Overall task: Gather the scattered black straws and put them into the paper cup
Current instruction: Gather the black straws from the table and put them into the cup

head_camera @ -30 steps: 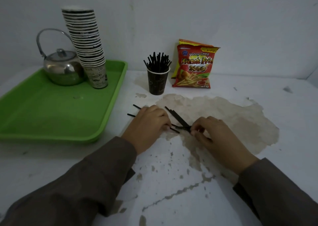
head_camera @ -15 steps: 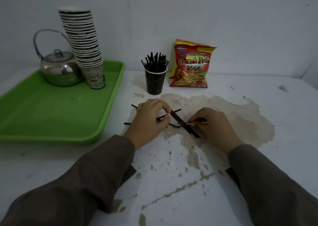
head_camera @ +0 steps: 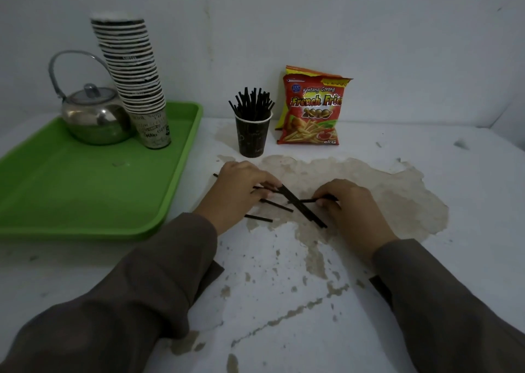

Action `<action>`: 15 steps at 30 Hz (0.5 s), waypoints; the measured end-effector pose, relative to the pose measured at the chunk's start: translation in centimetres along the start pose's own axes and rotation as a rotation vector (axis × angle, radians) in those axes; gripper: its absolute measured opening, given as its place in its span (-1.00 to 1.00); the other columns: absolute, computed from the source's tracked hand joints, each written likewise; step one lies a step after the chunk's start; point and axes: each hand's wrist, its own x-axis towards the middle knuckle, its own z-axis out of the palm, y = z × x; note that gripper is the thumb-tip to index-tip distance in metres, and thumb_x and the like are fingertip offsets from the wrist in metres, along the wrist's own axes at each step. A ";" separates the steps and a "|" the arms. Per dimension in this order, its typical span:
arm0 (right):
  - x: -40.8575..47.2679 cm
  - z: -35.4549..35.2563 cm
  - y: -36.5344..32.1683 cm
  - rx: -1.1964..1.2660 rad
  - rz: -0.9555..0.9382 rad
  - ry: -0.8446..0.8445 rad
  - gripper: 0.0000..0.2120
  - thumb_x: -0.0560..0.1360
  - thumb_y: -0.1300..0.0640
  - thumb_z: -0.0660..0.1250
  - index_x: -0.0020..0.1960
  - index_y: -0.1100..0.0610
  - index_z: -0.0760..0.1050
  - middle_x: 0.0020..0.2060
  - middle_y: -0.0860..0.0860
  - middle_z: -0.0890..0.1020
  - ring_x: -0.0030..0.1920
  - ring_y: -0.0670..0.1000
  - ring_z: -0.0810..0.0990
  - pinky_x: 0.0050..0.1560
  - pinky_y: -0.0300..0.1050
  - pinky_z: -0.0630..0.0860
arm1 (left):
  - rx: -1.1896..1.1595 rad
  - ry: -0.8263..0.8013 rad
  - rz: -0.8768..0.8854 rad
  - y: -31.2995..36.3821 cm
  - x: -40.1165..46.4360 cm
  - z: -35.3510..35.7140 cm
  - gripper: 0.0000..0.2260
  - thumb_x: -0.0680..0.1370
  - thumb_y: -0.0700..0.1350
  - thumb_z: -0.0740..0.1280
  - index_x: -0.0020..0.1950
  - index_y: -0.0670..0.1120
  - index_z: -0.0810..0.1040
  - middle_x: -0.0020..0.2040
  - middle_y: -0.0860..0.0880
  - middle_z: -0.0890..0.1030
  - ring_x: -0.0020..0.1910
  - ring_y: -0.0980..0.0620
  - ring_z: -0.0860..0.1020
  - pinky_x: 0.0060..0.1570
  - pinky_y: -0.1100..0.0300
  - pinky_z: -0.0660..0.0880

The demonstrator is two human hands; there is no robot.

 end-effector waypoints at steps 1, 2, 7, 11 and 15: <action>-0.1 -0.1 -0.1 0.025 0.016 0.014 -0.85 0.47 0.32 0.27 -0.08 0.18 0.60 -0.11 0.08 0.62 -0.08 0.02 0.52 -0.03 -0.31 0.35 | 0.027 -0.033 0.018 -0.1 0.0 0.1 -0.83 0.40 -0.22 0.43 -0.04 -0.05 0.66 -0.14 -0.06 0.69 -0.11 -0.03 0.57 0.01 0.12 0.39; -0.1 -0.2 -0.2 0.049 0.032 0.022 -0.86 0.47 0.31 0.28 -0.09 0.17 0.60 -0.12 0.06 0.62 -0.11 -0.02 0.51 -0.06 -0.36 0.34 | 0.039 -0.056 0.032 -0.1 -0.1 0.1 -0.84 0.39 -0.22 0.43 -0.05 -0.06 0.66 -0.15 -0.07 0.70 -0.12 -0.03 0.57 -0.02 0.19 0.36; -0.6 -0.3 -0.5 0.149 0.089 0.095 -0.90 0.44 0.26 0.35 -0.11 0.12 0.60 -0.21 -0.07 0.55 -0.21 -0.14 0.45 -0.23 -0.57 0.36 | 0.115 -0.158 0.063 0.0 0.2 0.2 -0.86 0.44 -0.17 0.39 -0.03 -0.07 0.66 -0.09 -0.08 0.70 -0.05 -0.06 0.57 0.04 0.12 0.38; -0.5 0.1 -0.6 0.205 0.155 0.133 -0.86 0.43 0.22 0.36 -0.02 0.10 0.62 -0.12 -0.03 0.62 -0.13 -0.15 0.47 -0.22 -0.58 0.28 | 0.332 -0.198 0.127 0.3 0.5 0.4 -0.82 0.50 -0.10 0.32 0.07 0.02 0.61 -0.01 -0.02 0.67 0.02 -0.04 0.52 -0.02 0.18 0.21; -0.4 0.7 -0.7 0.217 0.224 0.156 -0.79 0.45 0.19 0.35 0.08 0.10 0.60 0.04 0.02 0.65 -0.08 -0.17 0.44 -0.19 -0.61 0.26 | 0.486 -0.159 0.176 0.4 -0.3 1.4 -0.82 0.50 -0.23 0.28 0.03 0.01 0.52 0.00 0.00 0.57 0.03 -0.01 0.43 0.11 0.12 0.19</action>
